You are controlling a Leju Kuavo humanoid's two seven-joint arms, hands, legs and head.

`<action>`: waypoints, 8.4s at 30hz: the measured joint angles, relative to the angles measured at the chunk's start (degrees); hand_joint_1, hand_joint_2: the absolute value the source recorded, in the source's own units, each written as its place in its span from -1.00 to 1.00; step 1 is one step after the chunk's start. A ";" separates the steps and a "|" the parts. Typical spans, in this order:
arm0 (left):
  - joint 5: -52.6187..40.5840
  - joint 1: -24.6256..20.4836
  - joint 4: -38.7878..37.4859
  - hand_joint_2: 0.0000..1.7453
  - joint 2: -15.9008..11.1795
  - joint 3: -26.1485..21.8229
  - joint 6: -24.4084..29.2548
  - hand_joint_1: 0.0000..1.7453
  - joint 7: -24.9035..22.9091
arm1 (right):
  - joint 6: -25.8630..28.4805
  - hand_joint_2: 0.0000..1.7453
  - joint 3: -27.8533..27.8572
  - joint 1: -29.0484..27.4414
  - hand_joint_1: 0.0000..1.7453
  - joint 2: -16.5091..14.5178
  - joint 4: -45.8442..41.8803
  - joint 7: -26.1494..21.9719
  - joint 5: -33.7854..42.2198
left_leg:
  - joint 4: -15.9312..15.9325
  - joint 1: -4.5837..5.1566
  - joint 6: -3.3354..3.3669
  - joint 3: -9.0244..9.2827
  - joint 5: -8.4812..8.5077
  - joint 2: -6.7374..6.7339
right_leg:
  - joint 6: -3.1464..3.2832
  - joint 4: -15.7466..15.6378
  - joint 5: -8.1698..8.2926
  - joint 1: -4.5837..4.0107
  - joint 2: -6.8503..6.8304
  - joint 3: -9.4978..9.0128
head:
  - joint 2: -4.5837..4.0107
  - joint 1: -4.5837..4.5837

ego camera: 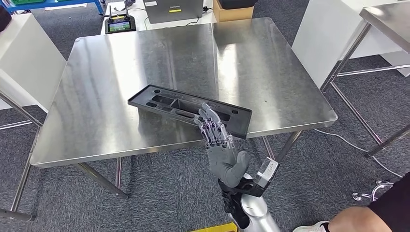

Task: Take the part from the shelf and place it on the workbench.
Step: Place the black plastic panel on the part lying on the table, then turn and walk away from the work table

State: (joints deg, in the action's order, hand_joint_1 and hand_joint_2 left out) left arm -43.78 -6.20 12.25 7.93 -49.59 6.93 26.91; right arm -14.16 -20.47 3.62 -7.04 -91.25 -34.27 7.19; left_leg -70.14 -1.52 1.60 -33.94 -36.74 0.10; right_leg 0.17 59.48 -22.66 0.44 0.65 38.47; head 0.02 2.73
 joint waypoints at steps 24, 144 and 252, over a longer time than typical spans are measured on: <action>0.34 1.05 -0.03 -1.00 -0.10 -0.42 -1.62 -1.00 0.97 | 3.90 -1.00 1.92 -3.62 -1.00 0.56 0.69 -0.92 -1.61 | 10.97 0.48 -0.89 -3.76 13.38 -0.67 | -1.07 -3.15 -6.28 1.28 -0.51 -9.99 | -0.02 0.37; -3.50 0.90 -0.44 -1.00 -1.84 -1.82 -2.10 -1.00 2.54 | 26.38 -1.00 34.70 -0.50 -1.00 5.11 80.53 39.43 -30.82 | 13.68 1.38 -0.15 -1.67 15.09 -0.93 | -1.68 -5.88 -9.53 -0.23 -0.81 -15.47 | 0.01 0.29; -3.71 0.43 0.52 -1.00 -2.51 -2.87 0.57 -1.00 -2.47 | 24.18 -1.00 34.09 0.03 -1.00 3.05 80.72 42.94 -36.03 | 12.72 0.57 -0.32 4.10 8.10 3.75 | -0.89 -2.75 -2.94 0.09 6.33 -6.51 | 0.01 0.65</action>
State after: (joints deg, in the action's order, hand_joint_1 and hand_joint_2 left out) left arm -47.49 -5.77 12.77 5.43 -52.47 7.50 24.45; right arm 10.02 13.62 3.65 -3.99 -10.53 8.68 -28.84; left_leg -57.42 -0.95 1.28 -29.84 -28.64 3.85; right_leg -0.72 56.73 -25.60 0.54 6.97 31.95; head 0.02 3.38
